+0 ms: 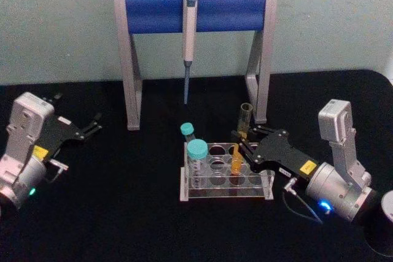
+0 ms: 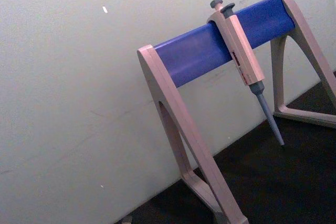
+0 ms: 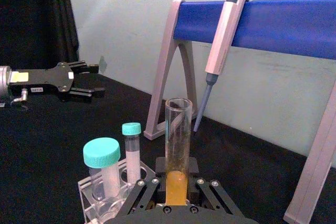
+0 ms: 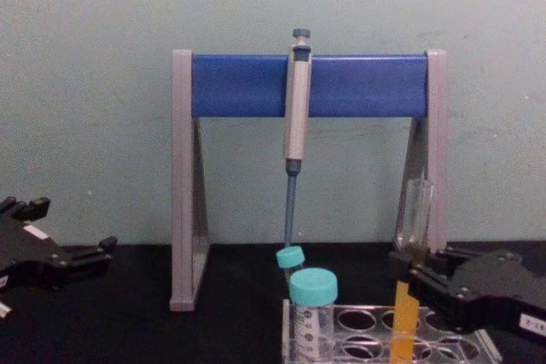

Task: Pick up the test tube from the test tube rack, shake it, then place it back into the test tube rack.

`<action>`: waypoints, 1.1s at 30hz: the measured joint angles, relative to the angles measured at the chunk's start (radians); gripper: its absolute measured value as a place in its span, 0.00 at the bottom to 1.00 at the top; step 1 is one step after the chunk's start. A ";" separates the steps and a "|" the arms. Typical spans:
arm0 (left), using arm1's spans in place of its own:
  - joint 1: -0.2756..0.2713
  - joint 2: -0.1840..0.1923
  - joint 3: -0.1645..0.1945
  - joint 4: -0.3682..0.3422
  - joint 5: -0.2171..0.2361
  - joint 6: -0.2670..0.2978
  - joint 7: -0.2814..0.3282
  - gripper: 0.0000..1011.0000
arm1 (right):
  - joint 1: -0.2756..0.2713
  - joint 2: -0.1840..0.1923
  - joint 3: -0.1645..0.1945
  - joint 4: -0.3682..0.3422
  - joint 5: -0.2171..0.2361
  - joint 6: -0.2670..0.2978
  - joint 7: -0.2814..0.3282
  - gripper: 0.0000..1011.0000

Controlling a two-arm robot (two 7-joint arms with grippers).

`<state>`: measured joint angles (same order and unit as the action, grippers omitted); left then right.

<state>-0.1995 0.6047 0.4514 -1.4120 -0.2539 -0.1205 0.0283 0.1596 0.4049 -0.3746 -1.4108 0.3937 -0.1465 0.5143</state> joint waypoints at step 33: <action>0.000 0.000 0.000 0.000 0.000 0.000 0.000 0.99 | -0.003 0.000 0.002 -0.004 -0.001 0.002 -0.001 0.90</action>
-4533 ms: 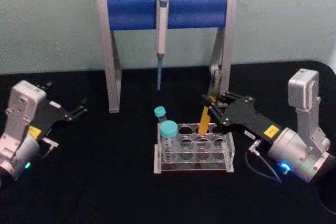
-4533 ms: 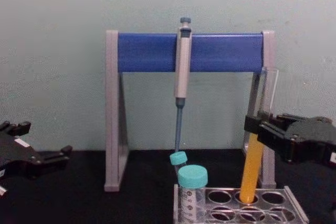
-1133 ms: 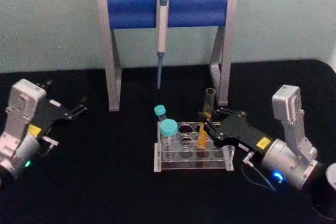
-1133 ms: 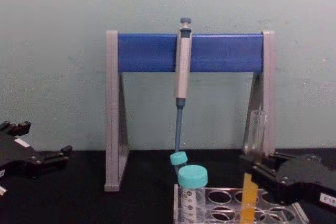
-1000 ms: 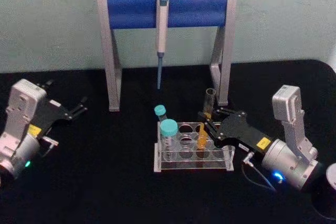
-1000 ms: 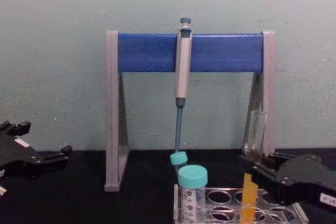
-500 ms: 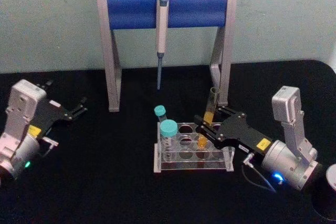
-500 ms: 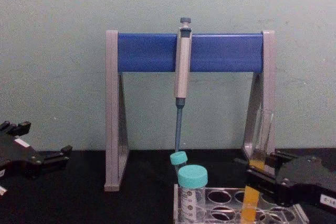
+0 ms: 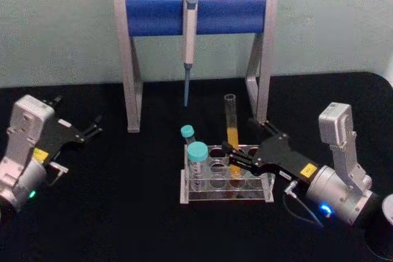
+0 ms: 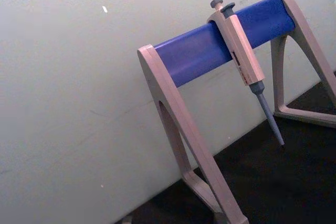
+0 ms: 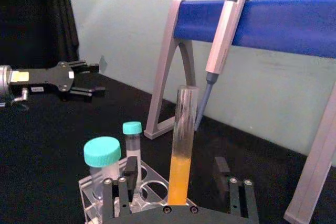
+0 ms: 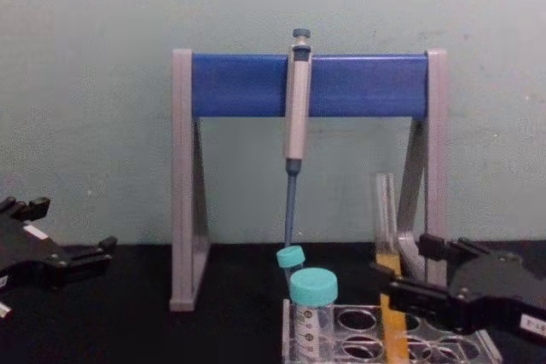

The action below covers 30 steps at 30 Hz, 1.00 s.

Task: Pick up the test tube from the test tube rack, shake it, then place it back into the test tube rack.

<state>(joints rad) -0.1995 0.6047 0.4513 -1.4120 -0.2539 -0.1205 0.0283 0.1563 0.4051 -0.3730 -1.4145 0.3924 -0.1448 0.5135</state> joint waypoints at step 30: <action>0.000 0.000 0.000 0.000 0.000 0.000 0.000 0.99 | -0.126 -0.052 0.145 -0.136 0.024 -0.020 -0.187 0.99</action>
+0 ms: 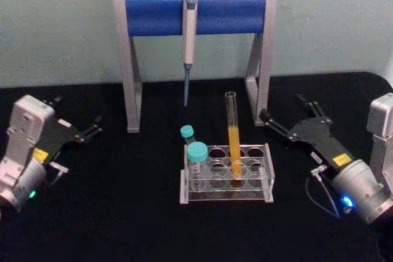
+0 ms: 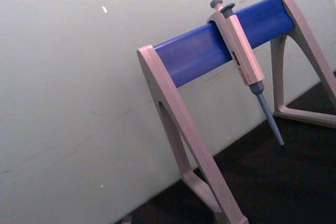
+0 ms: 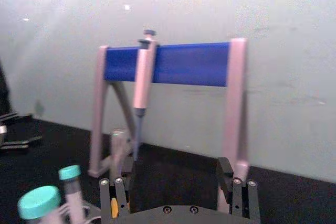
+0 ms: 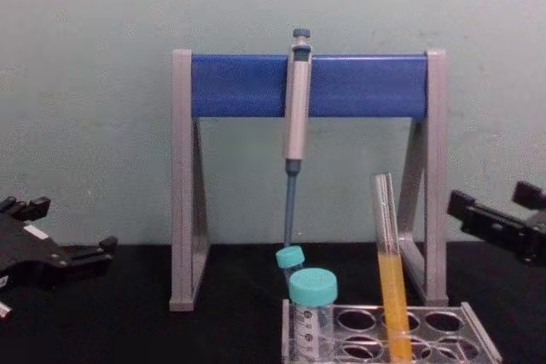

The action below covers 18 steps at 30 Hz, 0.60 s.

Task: Pick up the test tube from the test tube rack, shake it, then place it back into the test tube rack.

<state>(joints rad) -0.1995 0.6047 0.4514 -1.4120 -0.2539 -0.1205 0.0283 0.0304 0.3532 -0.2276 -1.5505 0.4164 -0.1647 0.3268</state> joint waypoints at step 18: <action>0.000 0.000 0.000 0.000 0.000 0.000 0.000 0.99 | -0.011 -0.044 0.072 0.056 -0.100 0.033 -0.106 0.99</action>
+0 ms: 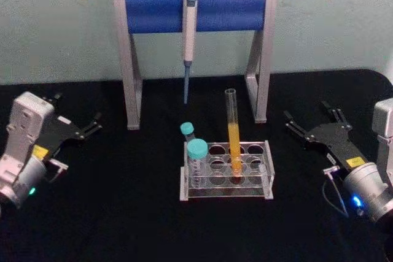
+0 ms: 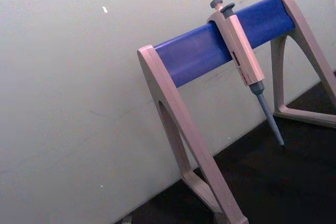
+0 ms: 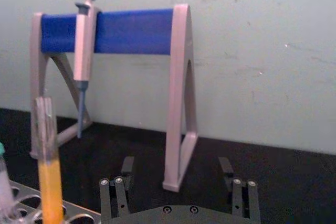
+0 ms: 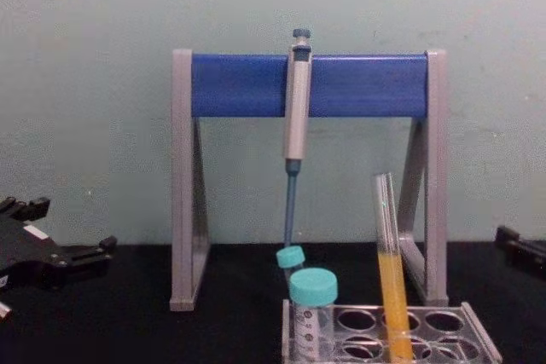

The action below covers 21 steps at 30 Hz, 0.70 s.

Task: Pick up the test tube from the test tube rack, shake it, then place it back into the test tube rack.

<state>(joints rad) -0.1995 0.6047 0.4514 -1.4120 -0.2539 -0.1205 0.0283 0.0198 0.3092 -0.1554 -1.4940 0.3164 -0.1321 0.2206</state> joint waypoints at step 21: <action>0.000 0.000 0.000 0.000 0.000 0.000 0.000 0.99 | 0.015 -0.018 0.016 0.067 -0.040 0.000 0.025 0.99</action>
<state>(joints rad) -0.1995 0.6047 0.4514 -1.4120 -0.2539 -0.1205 0.0283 0.0346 0.2910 -0.1395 -1.4267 0.2762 -0.1319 0.2460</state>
